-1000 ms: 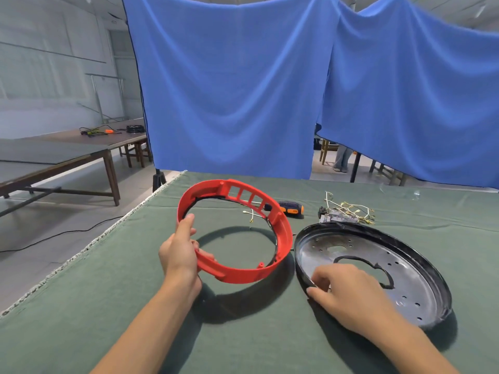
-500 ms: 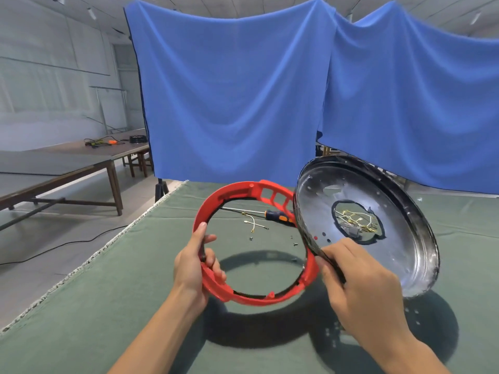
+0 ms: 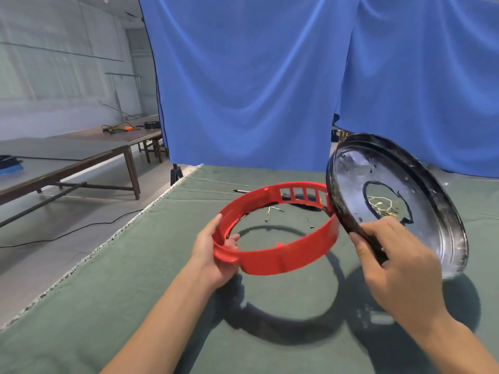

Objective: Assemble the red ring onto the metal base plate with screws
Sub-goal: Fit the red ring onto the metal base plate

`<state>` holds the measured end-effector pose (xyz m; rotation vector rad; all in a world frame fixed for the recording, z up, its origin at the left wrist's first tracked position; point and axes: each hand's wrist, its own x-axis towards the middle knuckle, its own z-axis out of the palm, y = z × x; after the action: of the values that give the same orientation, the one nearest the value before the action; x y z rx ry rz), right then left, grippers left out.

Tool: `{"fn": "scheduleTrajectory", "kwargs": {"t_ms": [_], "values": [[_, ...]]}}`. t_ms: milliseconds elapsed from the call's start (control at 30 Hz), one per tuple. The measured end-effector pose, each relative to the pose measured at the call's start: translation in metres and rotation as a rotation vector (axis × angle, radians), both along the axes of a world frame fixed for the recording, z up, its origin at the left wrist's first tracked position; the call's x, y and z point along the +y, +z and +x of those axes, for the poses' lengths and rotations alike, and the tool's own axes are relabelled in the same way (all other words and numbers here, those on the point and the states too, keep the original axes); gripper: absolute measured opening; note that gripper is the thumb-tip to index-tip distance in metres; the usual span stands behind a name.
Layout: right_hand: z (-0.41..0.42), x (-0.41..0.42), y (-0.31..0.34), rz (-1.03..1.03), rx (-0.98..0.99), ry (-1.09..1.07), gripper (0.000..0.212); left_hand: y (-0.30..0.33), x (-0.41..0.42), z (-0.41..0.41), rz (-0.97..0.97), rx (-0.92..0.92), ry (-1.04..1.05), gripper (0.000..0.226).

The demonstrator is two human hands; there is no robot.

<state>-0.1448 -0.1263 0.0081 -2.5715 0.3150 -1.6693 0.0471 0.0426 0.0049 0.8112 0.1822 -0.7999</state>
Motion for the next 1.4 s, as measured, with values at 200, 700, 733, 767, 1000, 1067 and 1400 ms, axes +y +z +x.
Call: {"fn": "scheduleTrajectory", "kwargs": {"t_ms": [200, 700, 733, 767, 1000, 1067, 1400], "values": [[0.003, 0.0, -0.002, 0.0, 0.018, 0.011, 0.021, 0.007, 0.002, -0.002, -0.032, 0.022, 0.002, 0.052], [0.004, -0.001, -0.003, -0.01, 0.052, 0.043, 0.021, 0.019, 0.003, -0.011, -0.026, -0.111, -0.126, 0.031], [0.004, 0.0, -0.004, -0.02, 0.066, 0.048, 0.021, 0.017, 0.002, -0.01, 0.032, -0.174, -0.121, 0.032], [0.005, 0.001, -0.005, -0.034, 0.09, 0.057, 0.02, 0.014, 0.001, -0.01, 0.092, -0.238, -0.107, 0.032], [0.018, 0.017, -0.011, -0.115, 0.272, 0.212, 0.021, 0.0, -0.01, -0.016, 0.311, -0.488, -0.083, 0.038], [0.022, 0.023, -0.011, -0.144, 0.33, 0.234, 0.019, -0.002, -0.014, -0.02, 0.324, -0.522, -0.08, 0.031], [0.028, 0.038, -0.008, -0.2, 0.491, 0.317, 0.007, -0.005, -0.005, -0.012, 0.421, -0.483, -0.186, 0.041]]}}
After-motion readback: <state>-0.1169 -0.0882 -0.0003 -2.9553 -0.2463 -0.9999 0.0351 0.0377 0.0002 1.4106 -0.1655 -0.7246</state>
